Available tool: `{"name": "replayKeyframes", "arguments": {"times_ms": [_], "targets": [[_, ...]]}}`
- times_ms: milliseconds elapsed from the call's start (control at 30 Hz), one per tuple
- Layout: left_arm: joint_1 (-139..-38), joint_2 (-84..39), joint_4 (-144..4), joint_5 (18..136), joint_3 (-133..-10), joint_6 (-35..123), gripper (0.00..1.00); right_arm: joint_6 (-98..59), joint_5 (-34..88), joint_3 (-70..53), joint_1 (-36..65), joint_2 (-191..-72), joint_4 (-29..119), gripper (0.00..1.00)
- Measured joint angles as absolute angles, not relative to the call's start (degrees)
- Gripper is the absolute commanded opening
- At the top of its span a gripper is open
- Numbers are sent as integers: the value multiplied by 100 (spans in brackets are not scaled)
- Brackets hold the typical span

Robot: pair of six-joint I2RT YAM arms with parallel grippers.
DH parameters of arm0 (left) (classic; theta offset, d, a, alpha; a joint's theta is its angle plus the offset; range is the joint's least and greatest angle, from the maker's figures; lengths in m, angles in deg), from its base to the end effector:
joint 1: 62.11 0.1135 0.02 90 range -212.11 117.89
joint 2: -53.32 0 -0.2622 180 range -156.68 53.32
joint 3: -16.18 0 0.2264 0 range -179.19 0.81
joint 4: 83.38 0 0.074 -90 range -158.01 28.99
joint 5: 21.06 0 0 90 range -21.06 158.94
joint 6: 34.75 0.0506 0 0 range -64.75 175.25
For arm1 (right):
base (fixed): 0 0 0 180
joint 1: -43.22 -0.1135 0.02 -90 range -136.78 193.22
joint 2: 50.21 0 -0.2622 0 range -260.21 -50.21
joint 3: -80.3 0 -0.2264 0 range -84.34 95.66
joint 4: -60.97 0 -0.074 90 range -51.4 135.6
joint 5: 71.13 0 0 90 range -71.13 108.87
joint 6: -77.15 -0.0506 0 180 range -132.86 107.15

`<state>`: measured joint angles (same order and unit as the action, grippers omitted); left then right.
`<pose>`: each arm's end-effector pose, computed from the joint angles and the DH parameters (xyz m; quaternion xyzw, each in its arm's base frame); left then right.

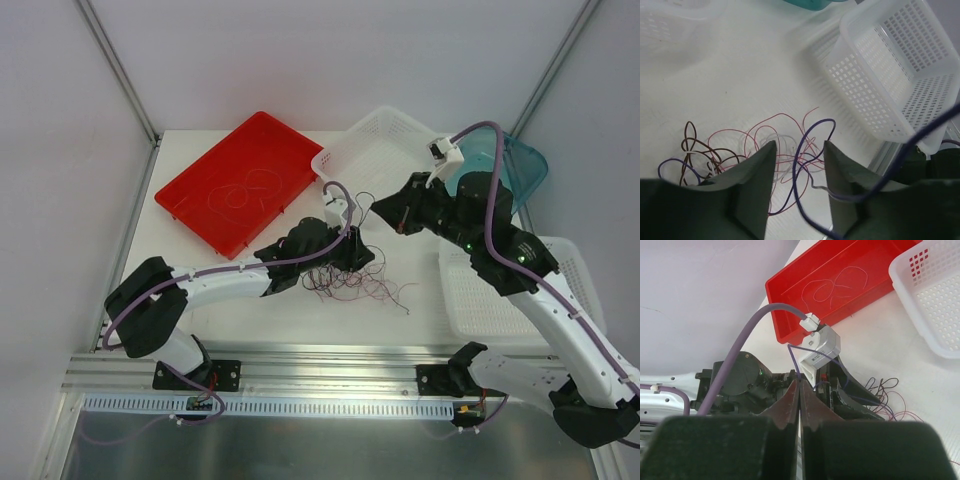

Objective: Untangle the cables

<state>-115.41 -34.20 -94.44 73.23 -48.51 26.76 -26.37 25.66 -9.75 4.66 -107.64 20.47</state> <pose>0.1997 -0.2742 0.2622 0.1896 0.7522 -0.4347 0.4575 0.1470 0.1249 0.4389 -0.2012 0.7269 0.3277 0.5689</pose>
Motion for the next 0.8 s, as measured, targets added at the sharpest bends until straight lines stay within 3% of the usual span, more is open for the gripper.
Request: {"name": "replayKeyframes", "arguments": {"times_ms": [67,100,167,300,400,433,467,533,800], "targets": [[-11541,-3420,-9512,7260,-4851,2652,23,-2640,2548,-975,466,-10701,2045,1],[-11541,-3420,-9549,7223,-4851,2643,10,-2640,2544,-977,466,-10664,2045,1],[-11541,-3416,-9591,7140,-4851,2663,0,-2640,2524,-1012,466,-10574,2047,1],[-11541,-3267,-9495,7024,-4851,2763,0,-2633,2356,-1242,466,-10356,1953,6],[-11541,-2994,-9267,6842,-4851,2825,0,-2642,2190,-1499,466,-10238,1807,30],[-11539,-2896,-9191,6801,-4851,2844,0,-2642,2135,-1611,466,-10207,1763,44],[-11539,-2778,-9090,6724,-4853,2873,0,-2648,2107,-1722,466,-10187,1717,49],[-11539,-2539,-8894,6587,-4868,2916,0,-2607,2011,-1972,466,-10161,1654,54],[-11526,-1873,-8225,6237,-5091,3065,0,-2812,1727,-3268,466,-10102,1796,54]]}}
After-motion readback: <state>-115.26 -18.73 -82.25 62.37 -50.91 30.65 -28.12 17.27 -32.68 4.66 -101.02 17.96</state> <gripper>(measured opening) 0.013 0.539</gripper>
